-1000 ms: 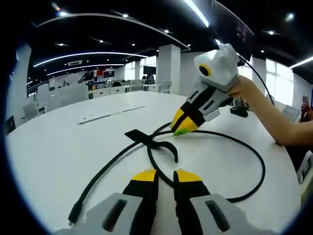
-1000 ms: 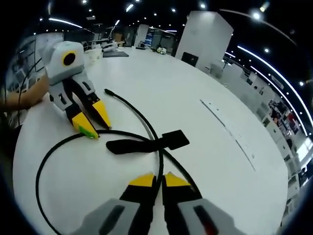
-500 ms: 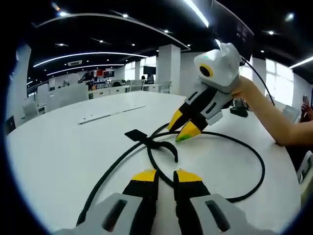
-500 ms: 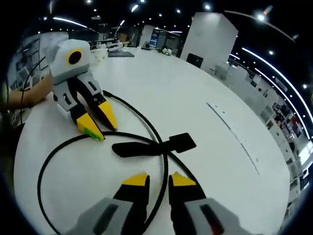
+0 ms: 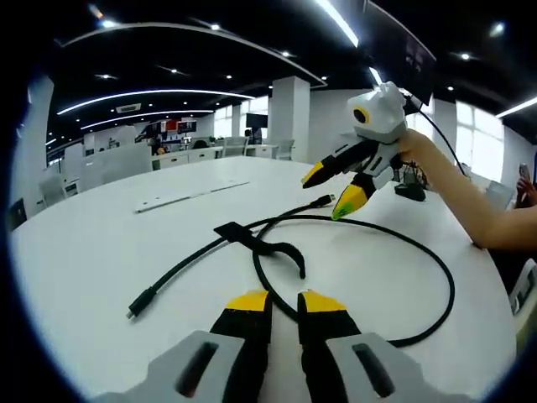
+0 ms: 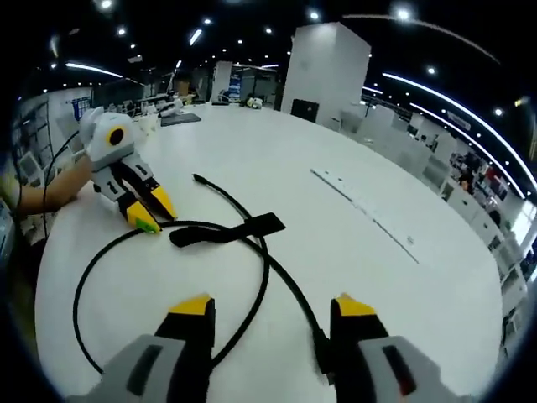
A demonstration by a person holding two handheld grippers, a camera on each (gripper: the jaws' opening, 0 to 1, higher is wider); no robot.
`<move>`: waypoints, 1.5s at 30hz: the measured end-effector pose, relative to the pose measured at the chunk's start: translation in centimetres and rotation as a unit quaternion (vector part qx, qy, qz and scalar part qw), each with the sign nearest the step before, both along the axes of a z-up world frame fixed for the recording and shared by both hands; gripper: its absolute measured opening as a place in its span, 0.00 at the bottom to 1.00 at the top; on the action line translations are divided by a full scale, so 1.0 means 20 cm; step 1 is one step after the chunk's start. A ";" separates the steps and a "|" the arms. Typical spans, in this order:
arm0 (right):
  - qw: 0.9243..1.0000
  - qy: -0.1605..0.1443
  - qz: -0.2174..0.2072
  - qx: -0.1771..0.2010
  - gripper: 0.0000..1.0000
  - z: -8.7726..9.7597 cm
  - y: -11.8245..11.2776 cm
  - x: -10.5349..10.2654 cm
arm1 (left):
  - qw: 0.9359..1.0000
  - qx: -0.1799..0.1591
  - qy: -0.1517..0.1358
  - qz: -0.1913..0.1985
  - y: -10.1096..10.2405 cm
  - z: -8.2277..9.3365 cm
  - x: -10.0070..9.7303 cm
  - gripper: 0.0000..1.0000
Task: Find the charging cable on the desk, coil it up and secure with Velcro.
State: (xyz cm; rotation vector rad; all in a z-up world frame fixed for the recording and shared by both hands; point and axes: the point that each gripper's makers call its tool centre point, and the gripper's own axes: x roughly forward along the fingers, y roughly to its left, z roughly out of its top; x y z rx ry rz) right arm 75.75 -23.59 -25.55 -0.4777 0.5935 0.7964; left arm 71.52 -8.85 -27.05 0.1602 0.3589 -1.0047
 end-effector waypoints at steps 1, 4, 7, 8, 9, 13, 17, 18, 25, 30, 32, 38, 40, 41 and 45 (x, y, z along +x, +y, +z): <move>1.000 0.001 0.000 -0.001 0.63 -0.01 -0.01 0.00 | 1.000 0.000 0.000 0.000 0.00 0.00 0.00 0.14; 1.000 0.011 0.003 -0.004 0.70 -0.04 0.01 0.00 | 1.000 -0.001 0.001 0.000 0.00 0.00 0.00 0.14; 1.000 0.022 0.003 -0.013 0.70 -0.09 0.02 0.01 | 1.000 -0.002 0.001 0.000 0.00 0.00 0.00 0.14; 1.000 0.024 0.001 -0.014 0.70 -0.09 0.01 0.01 | 1.000 -0.002 0.001 0.000 0.00 0.00 0.00 0.14; 1.000 0.026 -0.002 -0.013 0.70 -0.10 0.01 0.01 | 1.000 -0.002 0.001 0.000 0.00 0.00 0.01 0.14; 0.999 0.038 -0.016 0.007 0.67 -0.10 -0.01 0.02 | 1.000 -0.001 0.001 0.000 0.00 0.00 0.01 0.14; 0.999 0.048 -0.023 0.006 0.61 -0.12 -0.05 0.03 | 1.000 -0.001 0.001 0.000 0.00 0.00 0.01 0.14; 0.998 0.052 -0.026 0.011 0.61 -0.13 -0.05 0.03 | 1.000 -0.001 0.001 0.000 0.00 0.00 0.01 0.14; 0.998 0.054 -0.030 0.012 0.45 -0.12 -0.05 0.03 | 1.000 -0.001 0.001 0.001 0.00 0.00 0.01 0.14; 0.998 0.051 -0.024 0.002 0.32 -0.10 -0.03 0.00 | 1.000 -0.002 0.002 0.002 0.00 0.00 0.01 0.14; 0.999 0.047 -0.017 -0.007 0.29 -0.10 -0.02 -0.01 | 1.000 -0.003 0.002 0.002 0.00 0.00 0.01 0.14; 0.999 0.046 -0.011 -0.010 0.26 -0.09 -0.02 -0.01 | 1.000 0.000 -0.001 0.002 0.01 0.01 0.02 0.15; 0.999 0.044 -0.010 -0.011 0.23 -0.09 -0.02 -0.01 | 1.000 -0.001 -0.003 0.005 0.00 0.00 0.02 0.15; 0.999 0.043 -0.010 -0.012 0.21 -0.10 -0.02 -0.01 | 1.000 -0.002 -0.004 0.007 0.00 0.00 0.02 0.16; 0.999 0.035 -0.004 -0.015 0.16 -0.10 -0.02 -0.01 | 1.000 0.002 -0.012 0.012 0.00 0.00 0.02 0.16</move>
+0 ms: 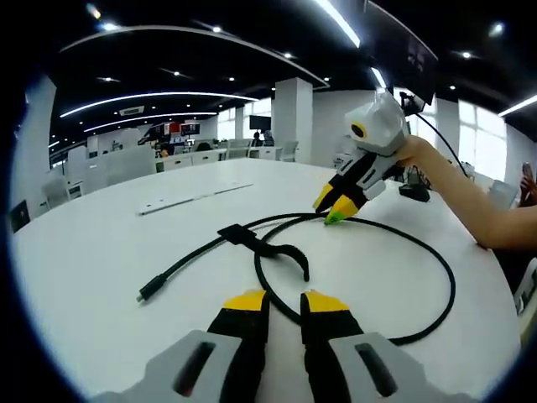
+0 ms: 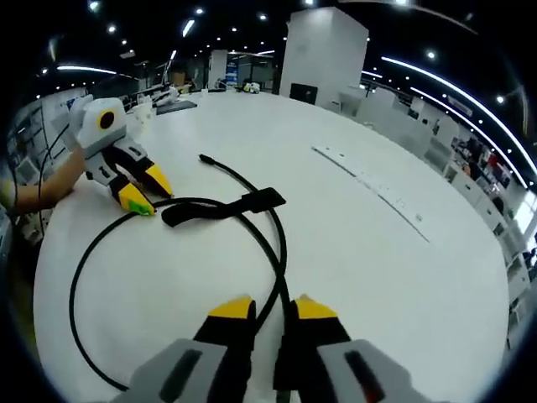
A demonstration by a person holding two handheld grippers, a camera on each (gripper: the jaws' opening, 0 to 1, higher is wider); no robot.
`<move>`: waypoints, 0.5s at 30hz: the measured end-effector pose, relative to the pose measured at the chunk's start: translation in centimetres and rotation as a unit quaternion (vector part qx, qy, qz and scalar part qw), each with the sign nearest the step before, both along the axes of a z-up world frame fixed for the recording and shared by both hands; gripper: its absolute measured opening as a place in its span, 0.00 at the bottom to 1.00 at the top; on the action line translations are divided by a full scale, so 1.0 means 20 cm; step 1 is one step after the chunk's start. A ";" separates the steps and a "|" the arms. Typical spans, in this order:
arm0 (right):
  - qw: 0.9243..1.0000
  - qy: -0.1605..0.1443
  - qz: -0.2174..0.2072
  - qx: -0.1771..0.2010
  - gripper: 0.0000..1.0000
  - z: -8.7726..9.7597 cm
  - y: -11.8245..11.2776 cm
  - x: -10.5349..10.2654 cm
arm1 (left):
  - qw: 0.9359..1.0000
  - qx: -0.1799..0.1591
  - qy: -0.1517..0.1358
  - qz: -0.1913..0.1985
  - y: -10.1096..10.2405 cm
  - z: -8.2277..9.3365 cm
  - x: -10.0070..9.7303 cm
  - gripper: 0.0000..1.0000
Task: Find the charging cable on the desk, coil it up and secure with Velcro.
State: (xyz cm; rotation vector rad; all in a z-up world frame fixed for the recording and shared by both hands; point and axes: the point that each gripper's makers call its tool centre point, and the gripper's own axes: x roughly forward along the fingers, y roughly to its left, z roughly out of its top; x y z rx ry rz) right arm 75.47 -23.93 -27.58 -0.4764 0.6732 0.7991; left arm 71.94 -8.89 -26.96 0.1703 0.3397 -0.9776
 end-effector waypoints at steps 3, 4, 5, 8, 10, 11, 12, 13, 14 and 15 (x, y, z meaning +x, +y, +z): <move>1.000 -0.011 0.014 -0.017 0.12 -0.01 0.01 -0.01 | 1.000 -0.001 -0.002 0.002 0.00 0.00 0.00 0.16; 1.000 -0.011 0.014 -0.021 0.12 -0.01 0.01 0.00 | 1.000 -0.002 -0.002 0.003 0.00 0.00 0.00 0.17; 1.000 -0.013 0.015 -0.024 0.12 -0.01 0.01 0.00 | 1.000 -0.004 0.000 0.004 0.00 0.00 0.00 0.17; 0.999 -0.015 0.016 -0.027 0.12 -0.01 0.02 0.00 | 1.000 -0.002 -0.004 0.008 0.00 0.00 0.01 0.16; 0.999 -0.017 0.022 -0.032 0.12 -0.01 0.03 0.00 | 1.000 -0.001 -0.011 0.012 0.00 0.00 0.02 0.16; 0.999 -0.017 0.024 -0.033 0.12 -0.01 0.03 0.00 | 1.000 -0.001 -0.012 0.013 0.00 0.00 0.03 0.16; 0.999 -0.022 0.030 -0.040 0.12 -0.01 0.03 0.00 | 1.000 -0.002 -0.013 0.014 0.00 0.00 0.03 0.16; 0.998 -0.026 0.036 -0.047 0.12 -0.01 0.04 0.00 | 1.000 -0.003 -0.015 0.015 0.00 0.00 0.04 0.16; 0.997 -0.031 0.042 -0.054 0.12 -0.01 0.04 0.00 | 1.000 -0.003 -0.016 0.016 -0.01 0.00 0.04 0.16; 0.997 -0.033 0.044 -0.056 0.11 -0.01 0.05 0.00 | 1.000 -0.004 -0.017 0.016 -0.01 0.00 0.05 0.15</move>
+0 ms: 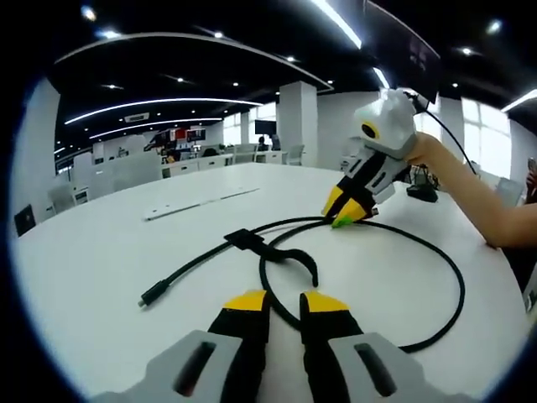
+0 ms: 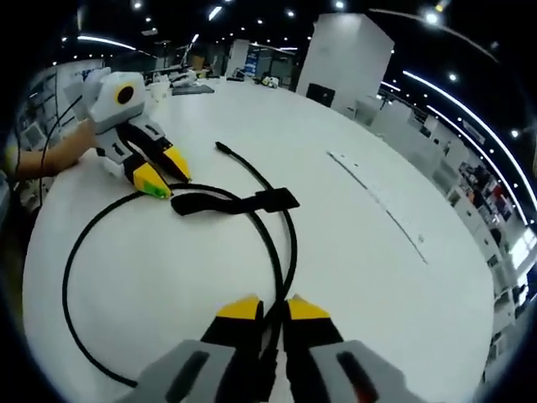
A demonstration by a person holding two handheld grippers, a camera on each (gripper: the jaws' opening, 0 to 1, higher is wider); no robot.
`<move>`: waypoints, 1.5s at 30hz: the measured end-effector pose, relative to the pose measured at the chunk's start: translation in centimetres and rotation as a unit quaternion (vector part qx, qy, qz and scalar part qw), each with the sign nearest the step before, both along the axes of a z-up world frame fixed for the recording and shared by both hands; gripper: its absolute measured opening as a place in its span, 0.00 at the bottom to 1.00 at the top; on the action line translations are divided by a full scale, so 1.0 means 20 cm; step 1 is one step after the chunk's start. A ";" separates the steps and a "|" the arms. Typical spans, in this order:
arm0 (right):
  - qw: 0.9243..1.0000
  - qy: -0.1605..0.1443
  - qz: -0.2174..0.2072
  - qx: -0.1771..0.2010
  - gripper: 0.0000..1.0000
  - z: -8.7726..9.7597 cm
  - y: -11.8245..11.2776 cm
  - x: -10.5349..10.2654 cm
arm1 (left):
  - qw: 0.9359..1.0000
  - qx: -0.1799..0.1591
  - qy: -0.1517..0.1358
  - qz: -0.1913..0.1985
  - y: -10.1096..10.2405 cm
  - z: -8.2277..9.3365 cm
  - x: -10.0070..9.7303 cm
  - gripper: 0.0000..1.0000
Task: Find the charging cable on the desk, coil it up and secure with Velcro.
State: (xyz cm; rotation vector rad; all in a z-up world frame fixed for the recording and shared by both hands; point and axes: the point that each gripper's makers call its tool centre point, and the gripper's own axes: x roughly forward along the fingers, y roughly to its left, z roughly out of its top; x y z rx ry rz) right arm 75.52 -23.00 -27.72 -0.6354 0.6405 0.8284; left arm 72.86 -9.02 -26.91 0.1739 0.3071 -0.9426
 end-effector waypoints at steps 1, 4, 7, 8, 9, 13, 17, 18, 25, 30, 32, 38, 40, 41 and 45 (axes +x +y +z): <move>1.000 -0.002 0.002 0.001 0.11 0.01 0.01 0.00 | 1.000 0.000 -0.001 0.000 0.00 0.00 0.00 0.15; 1.000 0.004 0.019 0.020 0.11 0.02 0.06 -0.02 | 1.000 -0.001 0.000 -0.001 0.00 0.00 0.00 0.14; 0.999 0.000 0.032 0.007 0.10 0.00 0.09 -0.03 | 1.000 0.001 0.000 -0.001 0.00 0.00 0.01 0.14; 0.999 -0.001 0.031 0.006 0.10 0.00 0.10 -0.03 | 1.000 0.001 -0.001 -0.001 0.00 0.00 0.01 0.14; 0.999 -0.002 0.033 0.004 0.10 0.01 0.10 -0.03 | 1.000 0.002 -0.002 -0.002 0.00 0.00 0.01 0.14; 0.997 -0.001 0.065 0.031 0.10 0.03 0.19 -0.07 | 1.000 0.005 -0.005 -0.005 -0.01 0.00 0.01 0.14; 0.995 0.001 0.092 0.030 0.10 0.02 0.25 -0.11 | 1.000 0.001 -0.003 -0.006 -0.01 0.01 0.02 0.14; 0.995 0.001 0.093 0.025 0.10 0.01 0.25 -0.11 | 1.000 0.002 -0.004 -0.006 -0.01 0.01 0.02 0.13; 0.996 0.008 0.082 0.023 0.10 -0.01 0.24 -0.09 | 1.000 -0.002 -0.002 -0.006 -0.01 0.01 0.02 0.13; 0.996 0.009 0.080 0.026 0.09 -0.01 0.24 -0.08 | 0.999 0.016 -0.022 -0.018 0.00 0.01 0.01 0.18; 0.997 0.009 0.079 0.026 0.09 -0.01 0.24 -0.08 | 0.999 0.020 -0.024 -0.019 0.00 0.02 0.01 0.23; 0.997 0.010 0.076 0.026 0.09 -0.01 0.24 -0.07 | 0.999 0.016 -0.048 0.008 0.06 0.12 0.04 0.36; 0.997 0.010 0.075 0.026 0.09 -0.01 0.24 -0.07 | 0.998 0.030 -0.029 0.037 0.12 0.10 0.07 0.53; 0.997 0.011 0.074 0.027 0.09 -0.01 0.24 -0.07 | 0.999 0.026 -0.013 0.046 0.13 0.10 0.08 0.62; 0.997 0.012 0.074 0.028 0.09 -0.01 0.24 -0.07 | 0.997 0.026 0.058 0.052 0.16 0.05 0.06 0.77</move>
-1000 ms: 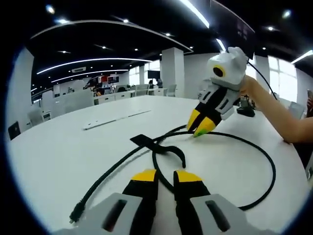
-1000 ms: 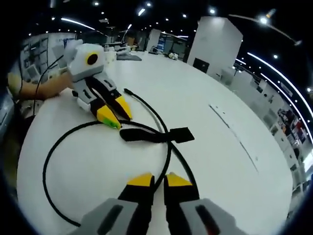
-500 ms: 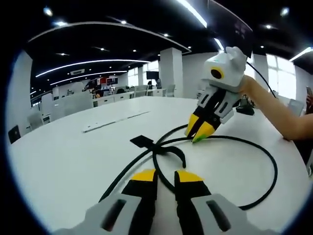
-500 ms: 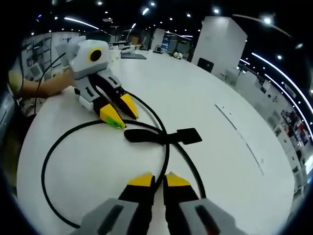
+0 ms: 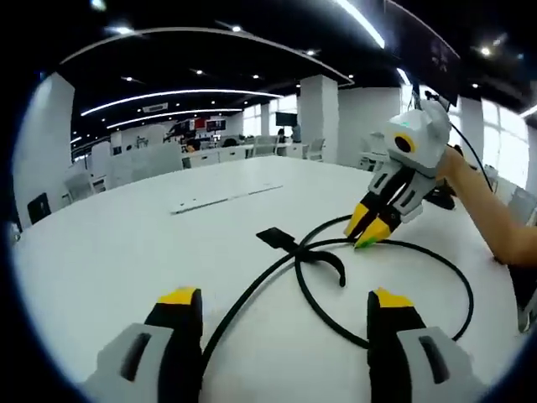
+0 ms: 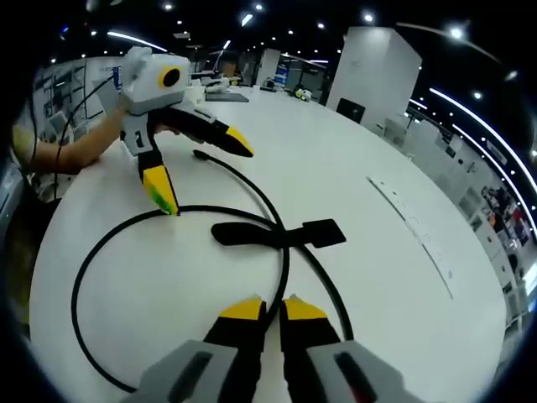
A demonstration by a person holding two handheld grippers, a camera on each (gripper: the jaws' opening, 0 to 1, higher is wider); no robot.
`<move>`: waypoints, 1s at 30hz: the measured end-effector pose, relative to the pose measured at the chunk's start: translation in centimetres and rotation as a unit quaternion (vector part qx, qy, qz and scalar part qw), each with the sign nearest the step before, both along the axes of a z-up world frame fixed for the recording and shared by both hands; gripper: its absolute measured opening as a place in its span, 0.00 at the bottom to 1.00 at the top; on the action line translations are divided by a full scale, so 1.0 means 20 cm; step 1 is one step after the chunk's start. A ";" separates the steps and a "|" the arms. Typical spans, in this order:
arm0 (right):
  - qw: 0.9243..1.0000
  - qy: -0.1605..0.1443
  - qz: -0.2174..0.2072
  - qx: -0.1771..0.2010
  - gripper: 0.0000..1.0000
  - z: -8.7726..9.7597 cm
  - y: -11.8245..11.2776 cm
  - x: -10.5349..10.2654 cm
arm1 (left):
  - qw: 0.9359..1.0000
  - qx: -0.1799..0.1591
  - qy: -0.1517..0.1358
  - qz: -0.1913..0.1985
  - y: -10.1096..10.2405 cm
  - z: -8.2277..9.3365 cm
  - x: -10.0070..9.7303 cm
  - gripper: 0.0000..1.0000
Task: Find the charging cable on the desk, coil it up and secure with Velcro.
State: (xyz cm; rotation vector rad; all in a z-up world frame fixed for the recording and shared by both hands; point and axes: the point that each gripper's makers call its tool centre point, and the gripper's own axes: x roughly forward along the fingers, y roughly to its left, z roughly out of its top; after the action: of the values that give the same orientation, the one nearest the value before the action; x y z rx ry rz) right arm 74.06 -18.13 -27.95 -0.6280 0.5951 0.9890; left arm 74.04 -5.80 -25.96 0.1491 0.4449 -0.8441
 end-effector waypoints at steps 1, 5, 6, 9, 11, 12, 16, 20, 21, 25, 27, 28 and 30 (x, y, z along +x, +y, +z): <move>1.000 0.000 0.001 -0.001 0.09 0.00 0.00 0.00 | 1.000 0.007 -0.008 -0.003 0.00 0.01 0.00 0.74; 1.000 -0.001 -0.001 -0.003 0.09 0.00 0.00 -0.01 | 0.998 0.062 0.015 0.006 0.03 -0.03 0.03 0.65; 1.000 -0.001 -0.002 -0.003 0.09 0.00 0.00 -0.01 | 0.996 0.079 0.031 0.003 0.03 -0.05 0.03 0.67; 1.000 -0.002 -0.001 -0.004 0.09 0.00 0.00 -0.01 | 0.992 0.115 0.053 0.002 0.02 -0.10 0.01 0.69; 1.000 -0.003 0.000 -0.005 0.09 0.00 0.00 0.00 | 0.992 0.108 0.061 0.003 -0.01 -0.10 0.00 0.69; 1.000 -0.003 0.000 -0.006 0.09 0.00 0.00 0.00 | 0.992 0.111 0.064 0.004 -0.02 -0.10 0.00 0.69; 1.000 -0.004 0.000 -0.007 0.09 0.00 0.00 0.00 | 0.988 0.131 0.076 0.012 -0.02 -0.10 -0.01 0.68; 1.000 -0.007 0.001 -0.009 0.10 0.00 0.00 0.00 | 0.984 0.151 0.089 0.016 0.00 -0.10 -0.03 0.63; 1.000 -0.007 0.001 -0.010 0.10 0.00 0.00 0.00 | 0.984 0.153 0.094 0.018 0.00 -0.10 -0.04 0.62; 1.000 -0.008 -0.004 -0.011 0.10 0.00 0.00 0.01 | 0.980 0.167 0.101 0.021 0.01 -0.09 -0.04 0.56; 1.000 -0.008 -0.005 -0.011 0.10 0.00 0.00 0.00 | 0.979 0.174 0.100 0.018 0.00 -0.10 -0.04 0.54; 1.000 -0.008 -0.005 -0.012 0.10 0.00 -0.01 0.00 | 0.979 0.178 0.097 0.013 0.00 -0.10 -0.04 0.53; 1.000 -0.009 -0.007 -0.014 0.11 0.00 -0.01 0.00 | 0.979 0.182 0.095 0.008 -0.01 -0.10 -0.04 0.49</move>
State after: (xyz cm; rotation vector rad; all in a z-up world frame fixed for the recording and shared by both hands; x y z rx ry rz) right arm 73.96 -18.35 -27.97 -0.6564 0.5974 0.9626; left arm 73.21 -6.05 -27.88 0.4048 0.7796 -0.7569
